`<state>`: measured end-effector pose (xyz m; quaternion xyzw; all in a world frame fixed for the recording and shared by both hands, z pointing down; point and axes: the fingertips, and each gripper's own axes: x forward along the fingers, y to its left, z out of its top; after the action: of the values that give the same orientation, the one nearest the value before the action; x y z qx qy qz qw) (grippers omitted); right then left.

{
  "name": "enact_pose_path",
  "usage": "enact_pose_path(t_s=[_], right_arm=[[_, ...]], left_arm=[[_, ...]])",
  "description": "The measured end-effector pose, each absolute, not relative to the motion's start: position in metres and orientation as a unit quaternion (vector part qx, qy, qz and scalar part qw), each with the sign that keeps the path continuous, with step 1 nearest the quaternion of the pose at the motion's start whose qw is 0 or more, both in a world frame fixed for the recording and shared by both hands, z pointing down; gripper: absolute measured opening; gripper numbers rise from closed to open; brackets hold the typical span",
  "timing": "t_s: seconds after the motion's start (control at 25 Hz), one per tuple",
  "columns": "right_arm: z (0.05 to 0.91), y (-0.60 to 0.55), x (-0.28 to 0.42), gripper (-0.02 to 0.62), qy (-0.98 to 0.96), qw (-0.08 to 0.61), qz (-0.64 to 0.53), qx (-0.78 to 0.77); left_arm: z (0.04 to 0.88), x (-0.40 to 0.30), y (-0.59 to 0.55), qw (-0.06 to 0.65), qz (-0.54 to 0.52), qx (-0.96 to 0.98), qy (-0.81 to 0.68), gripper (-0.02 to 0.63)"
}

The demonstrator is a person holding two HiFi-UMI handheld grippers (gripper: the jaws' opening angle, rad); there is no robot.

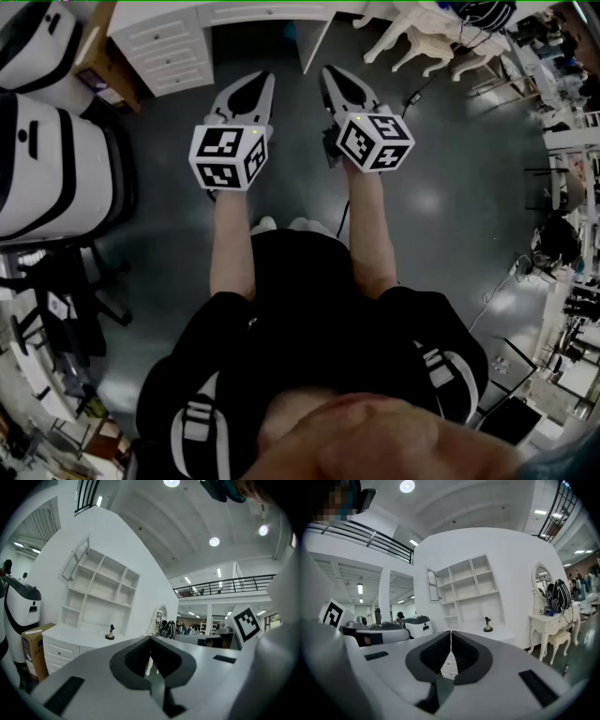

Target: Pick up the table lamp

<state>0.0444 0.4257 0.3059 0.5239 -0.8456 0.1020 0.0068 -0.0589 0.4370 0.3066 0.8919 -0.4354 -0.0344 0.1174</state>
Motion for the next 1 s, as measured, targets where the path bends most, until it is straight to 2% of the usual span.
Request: enact_pose_path(t_s=[0.4, 1.0], right_arm=[[0.304, 0.424, 0.039, 0.023, -0.842, 0.020, 0.076, 0.535], [0.312, 0.351, 0.080, 0.023, -0.839, -0.003, 0.099, 0.535]], left_arm=[[0.313, -0.079, 0.433, 0.148, -0.054, 0.882, -0.443, 0.009], [0.334, -0.046, 0.370, 0.158, -0.025, 0.873, -0.461, 0.009]])
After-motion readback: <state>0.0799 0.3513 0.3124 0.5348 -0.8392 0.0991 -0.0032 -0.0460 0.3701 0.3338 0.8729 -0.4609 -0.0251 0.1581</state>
